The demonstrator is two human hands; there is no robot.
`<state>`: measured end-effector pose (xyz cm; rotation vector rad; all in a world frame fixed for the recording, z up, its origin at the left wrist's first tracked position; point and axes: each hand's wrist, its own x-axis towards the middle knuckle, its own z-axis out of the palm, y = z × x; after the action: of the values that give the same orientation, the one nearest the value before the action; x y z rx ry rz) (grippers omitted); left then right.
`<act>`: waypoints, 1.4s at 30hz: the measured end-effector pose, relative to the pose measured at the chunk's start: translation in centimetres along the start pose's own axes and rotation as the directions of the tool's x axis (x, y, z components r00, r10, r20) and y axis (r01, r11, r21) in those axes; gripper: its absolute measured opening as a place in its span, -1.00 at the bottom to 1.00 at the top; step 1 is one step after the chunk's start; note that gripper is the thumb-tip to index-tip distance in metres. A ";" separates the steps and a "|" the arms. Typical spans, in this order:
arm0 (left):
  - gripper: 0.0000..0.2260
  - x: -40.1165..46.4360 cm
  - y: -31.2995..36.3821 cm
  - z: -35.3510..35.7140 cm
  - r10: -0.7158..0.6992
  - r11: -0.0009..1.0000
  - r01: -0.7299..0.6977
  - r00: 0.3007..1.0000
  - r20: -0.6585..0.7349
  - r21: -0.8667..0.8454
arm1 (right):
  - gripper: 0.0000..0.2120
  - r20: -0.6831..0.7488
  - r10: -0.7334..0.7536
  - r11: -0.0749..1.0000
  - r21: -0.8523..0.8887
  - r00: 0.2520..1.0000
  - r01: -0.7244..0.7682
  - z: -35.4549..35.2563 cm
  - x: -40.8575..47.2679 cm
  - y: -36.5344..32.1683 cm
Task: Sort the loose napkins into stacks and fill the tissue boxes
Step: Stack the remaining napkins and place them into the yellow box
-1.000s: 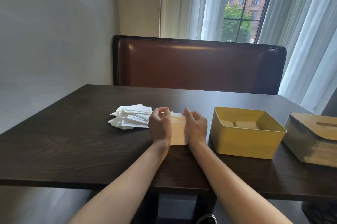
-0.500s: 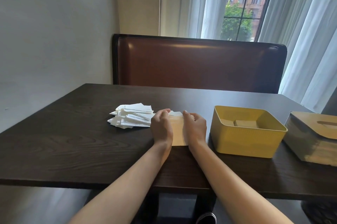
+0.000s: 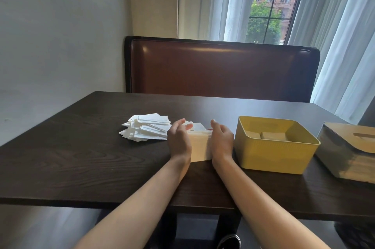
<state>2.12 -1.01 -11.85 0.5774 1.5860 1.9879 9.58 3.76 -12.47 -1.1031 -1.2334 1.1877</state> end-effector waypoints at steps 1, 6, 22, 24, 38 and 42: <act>-0.73 -0.1 0.2 0.2 -0.013 1.000 0.013 0.999 0.030 -0.013 | -0.69 0.010 0.012 1.000 -0.013 1.000 -0.011 0.0 -0.1 -0.1; -0.59 -0.7 0.9 0.3 -0.029 0.998 0.021 0.989 0.147 0.054 | -0.68 0.014 -0.027 0.998 -0.051 1.000 0.028 0.0 -0.3 -0.3; -0.61 -0.8 -0.4 -3.5 0.147 0.878 -0.327 0.879 0.454 0.349 | -0.46 -0.138 -0.019 1.000 -0.012 0.990 0.018 -0.3 0.1 -1.0; -0.65 -0.3 -0.7 -4.1 0.204 0.868 -0.357 0.890 0.408 0.345 | -0.53 -0.066 0.009 1.000 0.016 0.998 -0.008 -0.5 -0.1 -1.0; -0.68 -0.7 -0.5 -1.1 0.063 0.993 -0.077 0.988 0.142 0.091 | -0.70 0.178 0.092 0.996 -0.005 0.980 -0.092 -1.2 -1.5 -0.6; -0.72 -0.8 -0.5 -0.6 0.074 0.997 -0.075 0.994 0.078 0.004 | -0.69 0.188 0.060 0.998 -0.032 0.980 -0.055 -0.9 -1.7 -0.4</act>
<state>2.45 -1.84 -12.44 0.7175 1.5463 1.9897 10.51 2.01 -12.27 -1.0710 -1.3729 1.3480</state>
